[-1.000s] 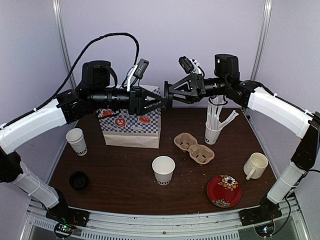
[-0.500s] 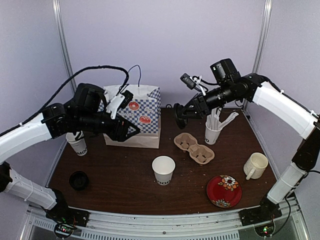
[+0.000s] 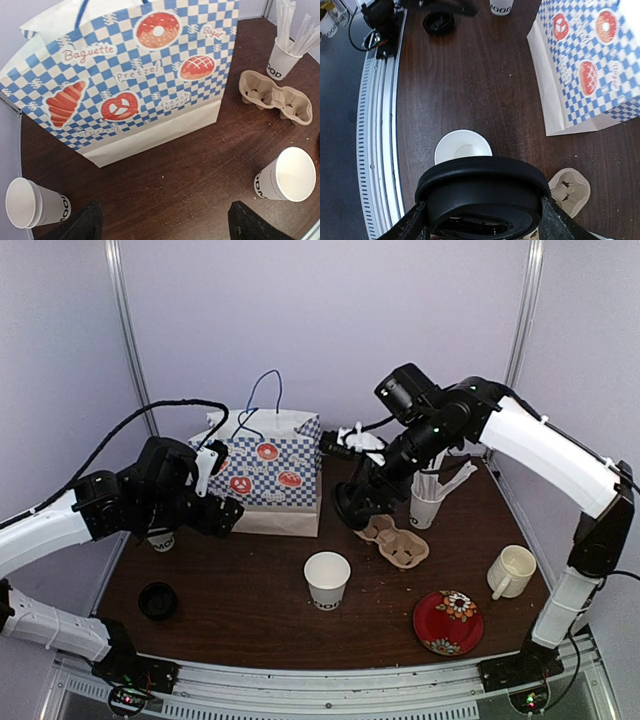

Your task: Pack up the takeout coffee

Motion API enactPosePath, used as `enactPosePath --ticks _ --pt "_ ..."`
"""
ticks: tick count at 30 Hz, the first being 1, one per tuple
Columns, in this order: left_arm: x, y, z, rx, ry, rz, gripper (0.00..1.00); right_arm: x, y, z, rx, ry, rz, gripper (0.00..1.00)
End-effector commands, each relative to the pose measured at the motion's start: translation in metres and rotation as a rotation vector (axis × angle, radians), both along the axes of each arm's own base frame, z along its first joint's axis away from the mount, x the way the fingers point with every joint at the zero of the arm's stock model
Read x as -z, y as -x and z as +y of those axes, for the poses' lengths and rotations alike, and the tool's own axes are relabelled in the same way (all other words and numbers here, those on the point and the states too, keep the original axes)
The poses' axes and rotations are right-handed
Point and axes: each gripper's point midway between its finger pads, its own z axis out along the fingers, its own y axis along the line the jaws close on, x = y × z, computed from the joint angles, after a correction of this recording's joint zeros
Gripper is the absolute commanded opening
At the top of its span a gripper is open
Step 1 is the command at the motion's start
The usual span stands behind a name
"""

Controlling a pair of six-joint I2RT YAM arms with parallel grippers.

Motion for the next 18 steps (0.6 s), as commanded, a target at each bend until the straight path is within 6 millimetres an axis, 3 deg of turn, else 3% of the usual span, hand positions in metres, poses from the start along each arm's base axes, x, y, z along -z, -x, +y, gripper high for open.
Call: enactPosePath --ticks 1,9,18 --pt "-0.007 -0.008 0.017 -0.101 0.026 -0.05 0.9 0.041 0.011 0.001 -0.086 0.225 -0.009 0.66" --pt "-0.014 -0.004 0.026 -0.136 0.054 -0.067 0.89 0.068 0.021 0.027 -0.147 0.361 -0.033 0.67" --pt "-0.018 0.002 0.036 -0.163 0.08 -0.076 0.88 0.097 0.025 0.039 -0.184 0.489 -0.054 0.71"
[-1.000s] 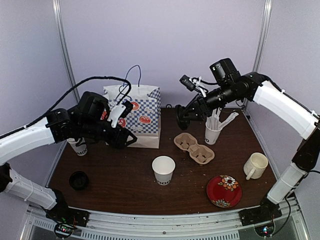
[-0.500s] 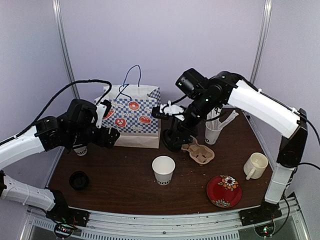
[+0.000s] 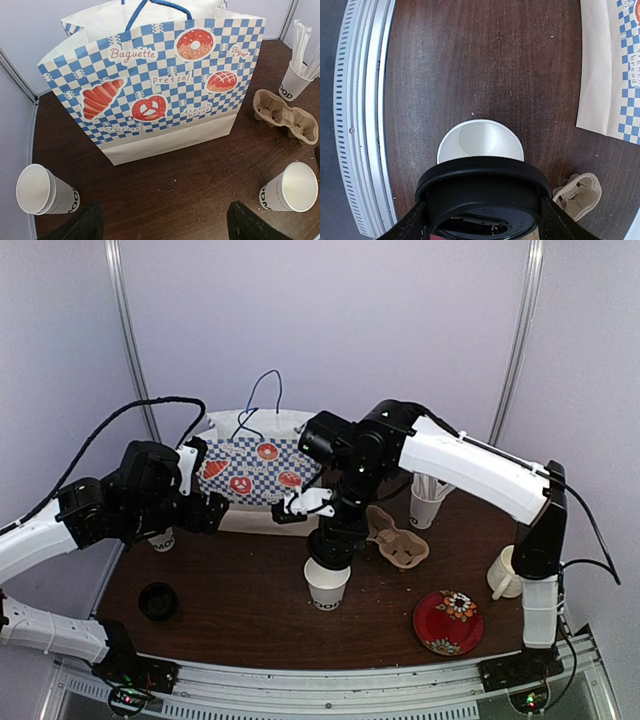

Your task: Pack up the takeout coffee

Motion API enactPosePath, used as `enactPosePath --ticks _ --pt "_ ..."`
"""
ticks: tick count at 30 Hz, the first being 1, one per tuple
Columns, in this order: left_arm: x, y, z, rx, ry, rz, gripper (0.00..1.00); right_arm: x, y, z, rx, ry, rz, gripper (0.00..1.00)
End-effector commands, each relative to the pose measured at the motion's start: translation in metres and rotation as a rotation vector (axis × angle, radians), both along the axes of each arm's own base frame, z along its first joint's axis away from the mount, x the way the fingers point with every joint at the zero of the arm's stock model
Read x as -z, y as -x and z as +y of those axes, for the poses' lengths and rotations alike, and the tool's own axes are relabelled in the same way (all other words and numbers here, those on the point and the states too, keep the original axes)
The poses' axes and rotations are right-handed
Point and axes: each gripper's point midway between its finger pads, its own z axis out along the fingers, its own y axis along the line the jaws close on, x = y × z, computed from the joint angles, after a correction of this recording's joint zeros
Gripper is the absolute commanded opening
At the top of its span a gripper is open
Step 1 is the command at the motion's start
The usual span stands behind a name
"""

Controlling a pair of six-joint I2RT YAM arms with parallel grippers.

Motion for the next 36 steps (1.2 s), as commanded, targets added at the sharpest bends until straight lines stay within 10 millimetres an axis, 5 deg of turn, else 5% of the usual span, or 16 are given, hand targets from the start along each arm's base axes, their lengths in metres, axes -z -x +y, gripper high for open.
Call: enactPosePath --ticks 1,22,27,36 --pt "-0.004 0.0 0.01 -0.045 0.027 -0.021 0.88 0.018 0.0 -0.006 -0.011 0.107 -0.026 0.71" --pt "0.006 -0.001 0.004 -0.034 0.039 -0.007 0.88 0.048 -0.003 0.012 -0.006 0.161 -0.024 0.75" --pt "0.008 0.0 0.006 -0.037 0.035 -0.007 0.88 0.054 0.0 0.011 -0.008 0.178 -0.01 0.82" --pt "0.02 -0.002 -0.003 -0.027 0.037 0.035 0.88 0.026 0.004 0.011 0.0 0.113 -0.016 0.98"
